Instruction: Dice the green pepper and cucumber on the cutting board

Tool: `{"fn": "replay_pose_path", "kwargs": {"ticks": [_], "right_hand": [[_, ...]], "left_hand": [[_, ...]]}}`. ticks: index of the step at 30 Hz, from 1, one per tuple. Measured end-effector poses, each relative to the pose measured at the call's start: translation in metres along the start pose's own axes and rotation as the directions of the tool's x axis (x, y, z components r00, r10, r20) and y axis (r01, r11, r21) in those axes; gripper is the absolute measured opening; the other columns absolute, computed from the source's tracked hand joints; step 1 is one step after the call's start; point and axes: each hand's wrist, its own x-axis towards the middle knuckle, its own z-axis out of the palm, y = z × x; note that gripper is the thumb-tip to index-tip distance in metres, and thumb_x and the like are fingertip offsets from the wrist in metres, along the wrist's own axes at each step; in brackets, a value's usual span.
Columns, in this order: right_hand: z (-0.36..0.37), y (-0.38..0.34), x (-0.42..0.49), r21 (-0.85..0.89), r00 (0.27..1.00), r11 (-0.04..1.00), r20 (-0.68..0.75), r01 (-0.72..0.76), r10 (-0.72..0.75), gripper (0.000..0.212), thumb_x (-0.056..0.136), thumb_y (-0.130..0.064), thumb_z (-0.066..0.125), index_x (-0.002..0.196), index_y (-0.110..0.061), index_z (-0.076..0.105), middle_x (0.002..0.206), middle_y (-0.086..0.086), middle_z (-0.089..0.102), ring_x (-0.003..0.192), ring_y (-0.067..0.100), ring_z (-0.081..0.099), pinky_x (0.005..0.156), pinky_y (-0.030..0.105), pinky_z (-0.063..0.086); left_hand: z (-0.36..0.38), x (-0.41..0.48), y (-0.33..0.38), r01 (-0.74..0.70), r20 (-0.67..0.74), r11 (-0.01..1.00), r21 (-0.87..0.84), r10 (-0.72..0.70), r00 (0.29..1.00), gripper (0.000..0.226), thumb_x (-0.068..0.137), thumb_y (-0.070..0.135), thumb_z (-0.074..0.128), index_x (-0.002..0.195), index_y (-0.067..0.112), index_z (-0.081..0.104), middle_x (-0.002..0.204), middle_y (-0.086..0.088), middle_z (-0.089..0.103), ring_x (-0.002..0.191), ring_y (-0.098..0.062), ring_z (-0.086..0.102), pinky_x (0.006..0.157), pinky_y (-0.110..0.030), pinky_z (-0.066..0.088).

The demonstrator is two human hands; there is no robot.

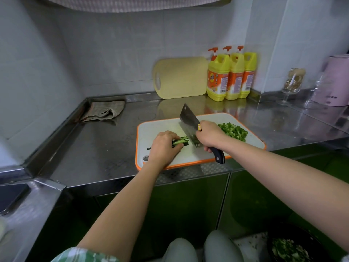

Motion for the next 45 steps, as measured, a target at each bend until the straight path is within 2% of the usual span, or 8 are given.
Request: {"fn": "replay_pose_path", "kwargs": {"ticks": [3, 8, 18, 21, 27, 38, 42, 45], "right_hand": [[-0.012, -0.006, -0.002, -0.039, 0.999, 0.999, 0.052, 0.003, -0.001, 0.025, 0.098, -0.008, 0.034, 0.120, -0.001, 0.044, 0.057, 0.016, 0.059, 0.041, 0.022, 0.052, 0.042, 0.024, 0.046], [-0.011, -0.012, -0.007, -0.167, 0.985, 0.986, 0.161, -0.029, 0.056, 0.023, 0.096, -0.003, 0.034, 0.110, 0.009, 0.048, 0.053, 0.016, 0.056, 0.042, 0.024, 0.051, 0.046, 0.027, 0.047], [0.001, -0.001, -0.002, 0.022, 1.000, 1.000, 0.012, -0.006, 0.005, 0.030, 0.099, -0.007, 0.034, 0.127, 0.000, 0.043, 0.062, 0.015, 0.057, 0.042, 0.021, 0.053, 0.036, 0.023, 0.042], [-0.009, -0.008, -0.003, -0.007, 0.999, 1.000, 0.036, 0.006, -0.006, 0.033, 0.098, -0.009, 0.034, 0.129, 0.001, 0.042, 0.059, 0.015, 0.059, 0.043, 0.022, 0.054, 0.039, 0.023, 0.045], [-0.004, -0.015, -0.012, -0.151, 0.989, 0.988, 0.141, -0.016, 0.038, 0.023, 0.096, -0.003, 0.035, 0.113, 0.007, 0.048, 0.053, 0.015, 0.055, 0.041, 0.023, 0.050, 0.043, 0.026, 0.046], [-0.003, -0.017, -0.009, -0.038, 0.999, 0.999, 0.050, -0.005, 0.007, 0.027, 0.096, -0.003, 0.034, 0.118, 0.005, 0.047, 0.056, 0.015, 0.057, 0.039, 0.021, 0.051, 0.040, 0.024, 0.045], [-0.012, -0.027, -0.018, -0.137, 0.989, 0.991, 0.146, -0.005, 0.025, 0.023, 0.097, -0.002, 0.035, 0.109, 0.010, 0.049, 0.055, 0.016, 0.057, 0.045, 0.025, 0.051, 0.050, 0.029, 0.048], [-0.008, -0.031, -0.023, -0.219, 0.983, 0.976, 0.178, -0.009, 0.049, 0.019, 0.097, 0.000, 0.037, 0.107, 0.010, 0.050, 0.055, 0.016, 0.056, 0.045, 0.024, 0.050, 0.048, 0.030, 0.047]], "left_hand": [[-0.001, 0.000, 0.001, 0.012, 0.006, 1.000, -0.015, -0.012, 1.000, 0.027, 0.088, 0.031, 0.067, 0.110, 0.014, 0.071, 0.106, -0.002, 0.070, 0.097, -0.020, 0.056, 0.081, -0.031, 0.044], [-0.003, -0.002, 0.003, 0.016, 0.002, 0.999, -0.030, -0.016, 1.000, 0.027, 0.088, 0.029, 0.068, 0.110, 0.013, 0.072, 0.106, -0.003, 0.071, 0.097, -0.021, 0.056, 0.081, -0.031, 0.043], [-0.003, -0.002, 0.003, 0.017, 0.015, 0.999, -0.033, -0.016, 1.000, 0.028, 0.090, 0.031, 0.066, 0.112, 0.015, 0.072, 0.109, -0.002, 0.071, 0.100, -0.021, 0.057, 0.086, -0.034, 0.046], [-0.004, -0.002, 0.003, 0.011, 0.017, 0.999, -0.034, -0.010, 1.000, 0.026, 0.090, 0.028, 0.065, 0.111, 0.014, 0.072, 0.107, -0.003, 0.071, 0.098, -0.021, 0.056, 0.084, -0.035, 0.046], [-0.003, -0.003, 0.003, 0.025, 0.016, 0.999, -0.039, -0.024, 1.000, 0.024, 0.089, 0.027, 0.066, 0.109, 0.015, 0.073, 0.105, -0.002, 0.071, 0.094, -0.020, 0.055, 0.077, -0.029, 0.041], [-0.005, -0.004, 0.004, 0.012, 0.004, 0.999, -0.050, -0.012, 1.000, 0.025, 0.089, 0.029, 0.066, 0.108, 0.015, 0.073, 0.103, -0.003, 0.070, 0.096, -0.022, 0.055, 0.078, -0.030, 0.042], [-0.005, -0.004, 0.003, 0.025, 0.011, 0.999, -0.031, -0.025, 1.000, 0.021, 0.090, 0.027, 0.065, 0.106, 0.018, 0.074, 0.097, -0.003, 0.068, 0.090, -0.018, 0.050, 0.072, -0.025, 0.033], [-0.005, -0.003, 0.003, 0.031, 0.009, 0.999, -0.044, -0.031, 0.999, 0.021, 0.090, 0.026, 0.066, 0.106, 0.018, 0.075, 0.098, -0.004, 0.068, 0.092, -0.022, 0.052, 0.073, -0.027, 0.035]]}}
